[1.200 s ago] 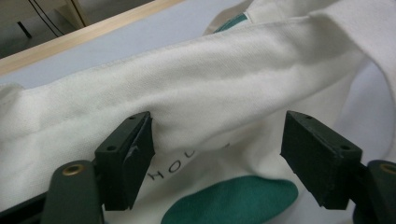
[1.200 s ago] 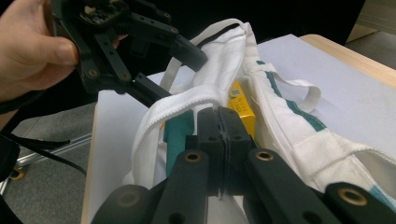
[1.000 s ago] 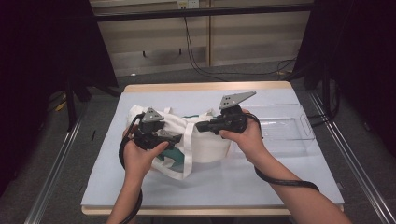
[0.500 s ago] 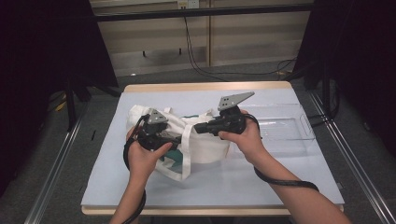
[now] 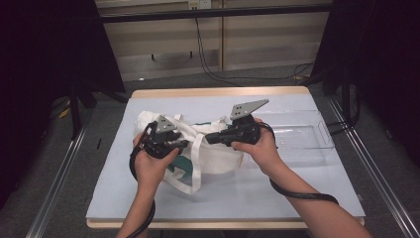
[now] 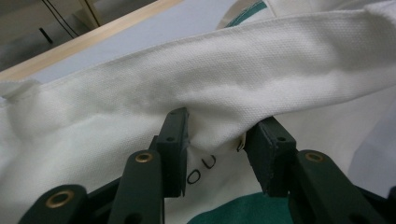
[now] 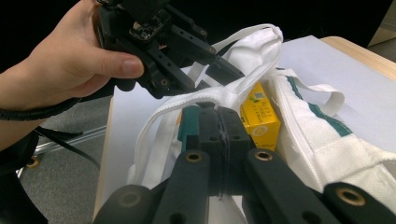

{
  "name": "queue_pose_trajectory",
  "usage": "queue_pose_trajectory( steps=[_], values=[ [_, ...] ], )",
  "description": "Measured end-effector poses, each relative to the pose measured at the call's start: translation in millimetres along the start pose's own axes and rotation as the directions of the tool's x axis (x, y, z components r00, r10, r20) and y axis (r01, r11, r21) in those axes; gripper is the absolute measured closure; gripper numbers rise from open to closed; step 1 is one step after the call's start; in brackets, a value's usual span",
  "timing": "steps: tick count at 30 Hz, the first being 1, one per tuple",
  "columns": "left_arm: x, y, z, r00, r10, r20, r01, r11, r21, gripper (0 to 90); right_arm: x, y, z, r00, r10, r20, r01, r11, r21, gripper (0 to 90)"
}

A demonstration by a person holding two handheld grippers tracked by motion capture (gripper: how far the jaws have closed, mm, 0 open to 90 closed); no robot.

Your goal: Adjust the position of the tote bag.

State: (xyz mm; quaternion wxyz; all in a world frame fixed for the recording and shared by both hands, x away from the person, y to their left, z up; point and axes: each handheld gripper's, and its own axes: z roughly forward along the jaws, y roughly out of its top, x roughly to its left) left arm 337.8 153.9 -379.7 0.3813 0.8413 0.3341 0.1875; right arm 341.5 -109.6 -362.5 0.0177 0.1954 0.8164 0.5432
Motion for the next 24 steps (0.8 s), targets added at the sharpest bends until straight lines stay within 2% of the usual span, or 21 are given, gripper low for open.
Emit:
queue_pose_trajectory(
  steps=[2,3,5,6,10,11,12,14,16,20,21,24],
  values=[
    [1.2,-0.8,-0.2,0.9999,0.006,0.011,-0.006,1.0,0.0,68.4,-0.2,-0.4,0.4,1.0,0.001,0.002,-0.001,1.0,-0.001,89.0],
    [1.3,-1.7,0.1,0.9998,-0.001,0.019,0.001,0.9999,-0.015,76.8,-0.3,-1.2,1.6,1.0,-0.001,0.002,0.001,1.0,-0.002,89.0],
    [1.3,-2.3,0.3,0.9997,0.004,0.024,-0.003,0.9998,-0.019,79.9,-0.2,-1.4,2.0,1.0,0.001,0.002,-0.001,1.0,-0.007,89.0],
    [1.4,-2.3,-0.8,0.9996,0.011,0.027,-0.01,0.9999,-0.014,85.4,1.0,-1.1,2.9,1.0,-0.003,0.009,0.003,1.0,-0.007,89.0],
    [0.7,-4.4,-2.5,0.9994,-0.002,0.035,0.003,0.9997,-0.026,87.8,1.7,-0.7,2.8,0.9999,0.0,0.017,0.0,1.0,-0.013,88.7],
    [1.7,-5.1,-3.7,0.999,0.013,0.042,-0.012,0.9997,-0.02,88.3,0.9,-0.9,1.1,0.9994,0.016,0.03,-0.015,1.0,-0.023,88.1],
    [1.2,-6.8,-4.6,0.9991,0.01,0.041,-0.009,0.9995,-0.031,88.3,0.1,-0.9,0.4,0.9993,0.018,0.032,-0.017,1.0,-0.024,87.4],
    [0.2,-8.1,-6.7,0.999,0.007,0.043,-0.005,0.9995,-0.03,88.4,-1.5,0.3,-2.5,0.9983,0.028,0.051,-0.027,0.999,-0.02,83.2],
    [0.1,-8.9,-8.3,0.9991,0.012,0.04,-0.011,0.9996,-0.026,88.4,-2.1,1.0,-3.8,0.9983,0.03,0.05,-0.029,0.999,-0.021,80.7],
    [-1.5,-12.5,-12.9,0.9985,0.028,0.047,-0.026,0.999,-0.038,88.4,-7.1,8.7,-16.1,0.9951,0.037,0.092,-0.035,0.999,-0.025,68.5],
    [-1.5,-12.5,-12.9,0.9985,0.028,0.047,-0.026,0.999,-0.038,88.4,-7.1,8.7,-16.1,0.9951,0.037,0.092,-0.035,0.999,-0.025,68.5],
    [-0.5,-14.2,-14.5,0.9979,0.031,0.056,-0.028,0.9987,-0.043,88.4,-16.1,15.3,-24.0,0.9873,0.041,0.153,-0.04,0.999,-0.007,63.1]
  ],
)
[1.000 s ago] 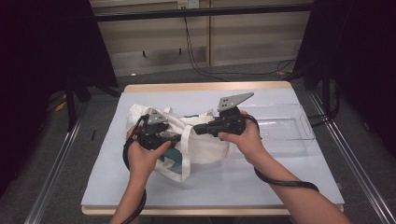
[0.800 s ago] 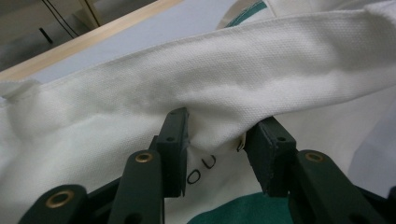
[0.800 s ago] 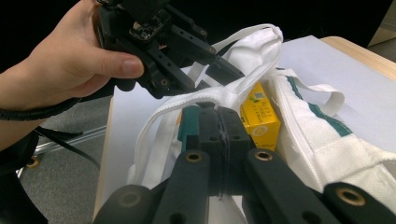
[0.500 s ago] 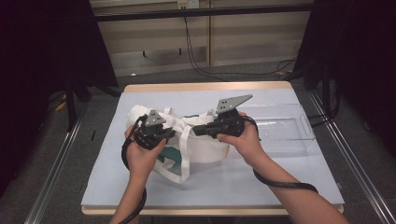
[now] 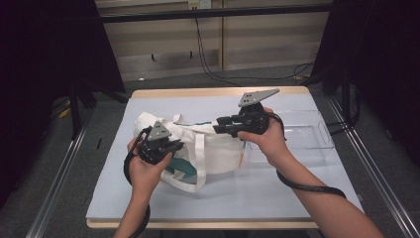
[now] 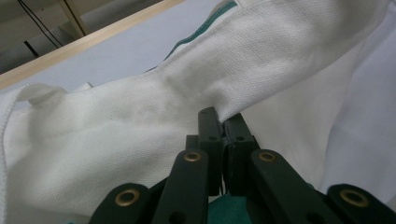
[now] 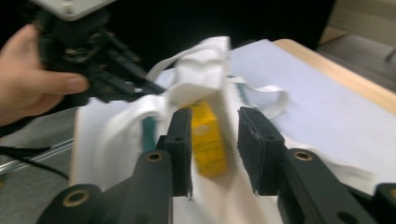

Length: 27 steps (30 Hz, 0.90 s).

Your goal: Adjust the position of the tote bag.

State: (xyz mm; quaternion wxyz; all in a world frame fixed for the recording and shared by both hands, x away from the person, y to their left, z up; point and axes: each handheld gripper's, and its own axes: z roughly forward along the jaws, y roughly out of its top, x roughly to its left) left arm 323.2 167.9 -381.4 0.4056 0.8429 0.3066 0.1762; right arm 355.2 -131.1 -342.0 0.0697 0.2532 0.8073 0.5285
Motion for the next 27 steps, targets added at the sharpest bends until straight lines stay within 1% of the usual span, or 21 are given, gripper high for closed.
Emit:
queue_pose_trajectory(
  steps=[1,2,5,7,8,9,10,11,13,15,16,17,18,19,21,22,23,24,25,27],
  values=[
    [-0.3,-0.4,-0.4,1.0,-0.001,-0.004,0.001,1.0,-0.002,88.4,0.0,0.0,0.0,1.0,0.0,0.0,0.0,1.0,0.0,63.1],
    [-0.5,-1.2,0.2,1.0,-0.001,0.004,0.001,0.9999,-0.011,88.3,-4.6,1.7,0.4,0.9998,0.007,0.018,-0.007,1.0,0.007,60.3],
    [-1.0,-1.4,-1.7,0.9999,0.011,0.005,-0.011,0.9999,0.002,88.3,-8.8,2.1,2.9,0.9996,0.009,0.028,-0.01,1.0,0.02,59.7],
    [-0.4,-2.3,-1.4,1.0,-0.004,0.009,0.004,0.9999,-0.015,88.3,-13.2,1.1,6.7,0.9991,0.009,0.042,-0.01,0.999,0.037,58.7],
    [0.4,-2.9,-1.8,0.9999,-0.005,0.012,0.005,0.9999,-0.015,88.3,-17.8,-1.1,10.9,0.9981,0.02,0.059,-0.023,0.998,0.053,55.4],
    [1.1,-3.5,-2.2,0.9998,-0.007,0.019,0.007,0.9998,-0.019,88.3,-17.8,-1.1,10.9,0.9981,0.02,0.059,-0.023,0.998,0.053,55.4],
    [1.1,-4.0,-2.2,0.9998,-0.006,0.02,0.007,0.9997,-0.022,88.3,-22.5,-3.5,14.4,0.9964,0.018,0.083,-0.024,0.997,0.076,53.5],
    [0.9,-4.1,-3.2,0.9999,0.0,0.017,0.0,0.9999,-0.016,88.3,-25.4,-4.9,15.8,0.9961,0.025,0.084,-0.032,0.996,0.078,53.2],
    [0.5,-4.2,-3.2,0.9998,0.004,0.018,-0.004,0.9998,-0.02,88.3,-27.3,-5.9,16.6,0.9956,0.032,0.088,-0.039,0.996,0.079,53.1],
    [1.2,-4.8,-3.9,0.9997,0.009,0.024,-0.008,0.9997,-0.022,88.3,-32.6,-9.0,19.7,0.9942,0.043,0.099,-0.053,0.994,0.1,53.3],
    [1.8,-6.0,-3.5,0.9996,-0.002,0.027,0.002,0.9996,-0.027,88.3,-35.7,-12.1,23.7,0.9935,0.055,0.1,-0.068,0.989,0.133,56.8],
    [1.8,-6.0,-3.5,0.9996,-0.002,0.027,0.002,0.9996,-0.027,88.3,-36.0,-13.1,25.1,0.9939,0.051,0.098,-0.065,0.988,0.143,58.8],
    [1.9,-6.6,-3.4,0.9997,-0.001,0.025,0.002,0.9995,-0.031,88.3,-36.0,-13.1,25.1,0.9939,0.051,0.098,-0.065,0.988,0.143,58.8],
    [1.7,-7.0,-3.0,0.9996,0.002,0.028,-0.001,0.9994,-0.036,88.3,-35.9,-14.1,26.7,0.9938,0.051,0.098,-0.065,0.988,0.142,62.9],
    [0.6,-6.3,-4.6,0.9997,0.012,0.021,-0.012,0.9995,-0.031,88.2,-35.7,-14.0,27.6,0.9948,0.045,0.091,-0.059,0.987,0.15,75.9],
    [0.1,-6.2,-4.8,0.9997,0.006,0.026,-0.005,0.9993,-0.036,88.2,-35.7,-13.6,27.4,0.9951,0.036,0.091,-0.05,0.987,0.151,81.6],
    [0.0,-6.1,-5.6,0.9996,0.001,0.027,0.0,0.9992,-0.041,88.1,-35.4,-12.7,27.6,0.9968,0.038,0.071,-0.049,0.986,0.16,88.0],
    [0.4,-6.2,-6.4,0.9994,0.003,0.033,-0.002,0.9992,-0.039,88.1,-35.4,-12.7,27.6,0.9968,0.038,0.071,-0.049,0.986,0.16,88.0],
    [0.6,-7.1,-7.4,0.9992,-0.009,0.04,0.011,0.9989,-0.046,88.2,-34.6,-11.6,27.5,0.9959,0.034,0.084,-0.047,0.986,0.159,89.0],
    [1.3,-7.7,-8.6,0.999,-0.006,0.044,0.008,0.9991,-0.042,88.2,-34.6,-11.2,27.6,0.9958,0.031,0.086,-0.045,0.986,0.161,89.2]
  ],
)
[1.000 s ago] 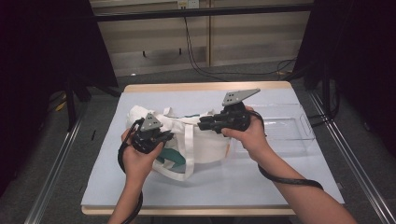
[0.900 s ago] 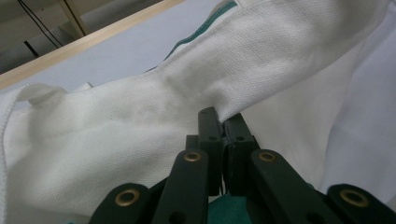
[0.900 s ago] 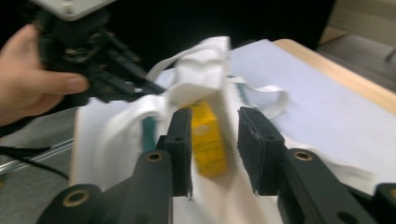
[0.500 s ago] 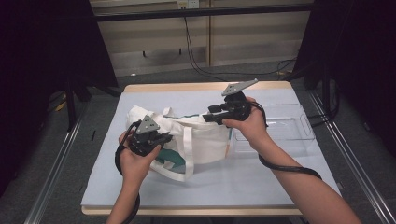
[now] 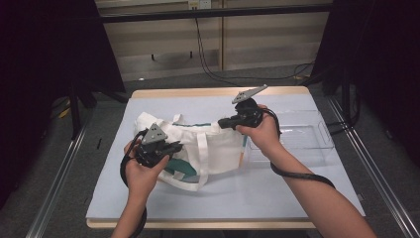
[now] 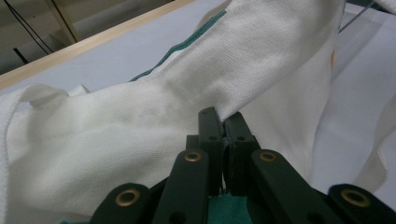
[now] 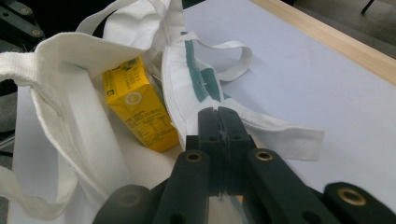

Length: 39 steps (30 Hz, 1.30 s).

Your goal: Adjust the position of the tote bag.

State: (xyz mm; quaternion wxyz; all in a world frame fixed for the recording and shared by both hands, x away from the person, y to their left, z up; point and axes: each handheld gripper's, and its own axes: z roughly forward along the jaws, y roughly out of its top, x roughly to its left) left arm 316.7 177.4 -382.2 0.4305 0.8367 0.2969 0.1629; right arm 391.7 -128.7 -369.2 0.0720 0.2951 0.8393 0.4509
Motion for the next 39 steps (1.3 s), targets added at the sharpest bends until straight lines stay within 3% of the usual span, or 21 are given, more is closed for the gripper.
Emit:
queue_pose_trajectory(
  steps=[6,16,32,39],
  values=[
    [-2.0,-2.9,-5.3,0.9993,-0.024,0.029,0.024,0.9996,-0.012,88.5,-0.2,0.9,-1.3,1.0,0.008,0.006,-0.008,1.0,-0.016,89.4],
    [-6.6,-11.5,-12.8,0.9981,-0.027,0.055,0.028,0.9994,-0.02,88.8,0.3,-0.2,-3.7,0.9993,0.018,0.034,-0.017,0.999,-0.036,89.4],
    [-16.2,-19.8,-15.7,0.998,-0.012,0.062,0.012,0.9999,0.0,89.1,3.2,-3.1,-2.7,0.9981,0.004,0.061,-0.001,0.999,-0.041,89.3],
    [-12.7,-21.6,-9.0,0.9985,-0.036,0.042,0.036,0.9993,-0.013,89.1,3.5,-4.8,-2.3,0.9981,0.004,0.062,-0.001,0.999,-0.047,87.9]
  ],
)
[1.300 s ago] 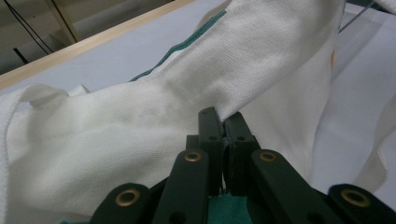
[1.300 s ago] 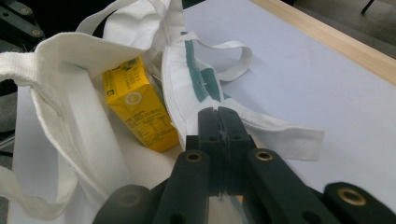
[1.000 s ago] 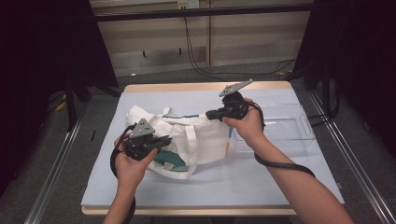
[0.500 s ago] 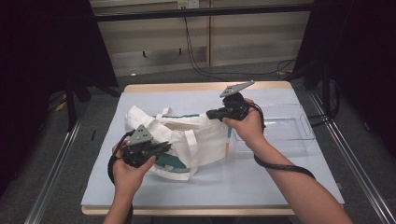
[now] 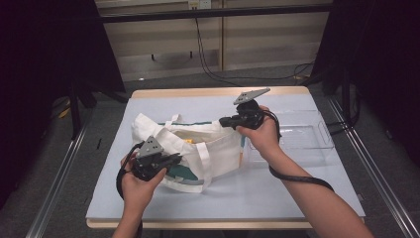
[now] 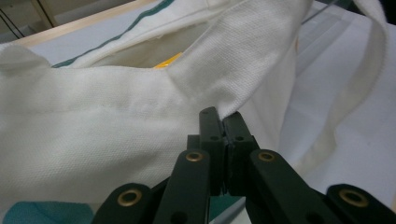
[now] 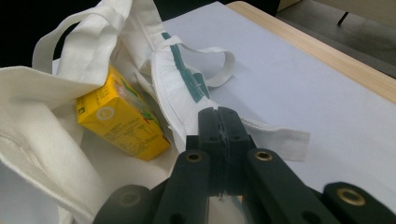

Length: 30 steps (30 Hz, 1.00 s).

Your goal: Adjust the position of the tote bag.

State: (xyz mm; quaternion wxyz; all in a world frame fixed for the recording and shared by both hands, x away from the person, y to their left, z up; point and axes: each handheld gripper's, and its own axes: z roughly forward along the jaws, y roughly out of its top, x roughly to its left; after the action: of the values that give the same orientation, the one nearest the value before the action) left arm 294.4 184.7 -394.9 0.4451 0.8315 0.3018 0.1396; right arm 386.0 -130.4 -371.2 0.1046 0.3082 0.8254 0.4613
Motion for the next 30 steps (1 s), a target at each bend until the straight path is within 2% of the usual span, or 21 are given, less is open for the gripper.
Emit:
queue_pose_trajectory(
  steps=[5,6,11,14,15,18,20,30],
  values=[
    [3.7,2.2,7.3,0.9999,0.002,-0.012,-0.002,0.9999,-0.013,89.0,3.3,6.5,-7.3,0.9998,0.02,0.005,-0.02,0.998,-0.051,82.1],
    [4.2,2.8,8.7,0.9998,0.001,-0.019,-0.001,0.9999,-0.014,88.9,5.0,9.2,-8.4,0.9999,0.011,0.002,-0.011,0.998,-0.056,80.1],
    [6.6,5.8,15.6,0.9994,0.002,-0.033,-0.003,0.9998,-0.018,88.9,19.8,20.8,-6.9,0.9997,-0.012,-0.023,0.011,0.999,-0.049,72.5],
    [7.3,7.2,21.8,0.9991,-0.002,-0.042,0.001,0.9998,-0.02,88.8,29.5,25.8,-3.0,0.9984,-0.014,-0.055,0.011,0.999,-0.051,67.4],
    [7.6,7.4,23.2,0.9989,0.004,-0.047,-0.005,0.9999,-0.015,88.8,35.0,28.7,-0.1,0.9968,-0.009,-0.079,0.005,0.999,-0.051,62.9],
    [7.7,7.0,26.2,0.9988,-0.005,-0.048,0.004,0.9998,-0.021,88.8,41.0,30.5,2.1,0.9954,-0.005,-0.096,0.0,0.999,-0.049,60.6],
    [8.8,6.8,25.7,0.999,-0.004,-0.046,0.003,0.9998,-0.017,88.6,47.5,30.8,6.3,0.9922,-0.005,-0.124,-0.001,0.999,-0.043,58.2],
    [11.3,7.3,26.6,0.9992,-0.02,-0.036,0.019,0.9996,-0.023,86.2,60.7,28.8,14.7,0.984,0.002,-0.178,-0.005,1.0,-0.016,52.2]
  ],
)
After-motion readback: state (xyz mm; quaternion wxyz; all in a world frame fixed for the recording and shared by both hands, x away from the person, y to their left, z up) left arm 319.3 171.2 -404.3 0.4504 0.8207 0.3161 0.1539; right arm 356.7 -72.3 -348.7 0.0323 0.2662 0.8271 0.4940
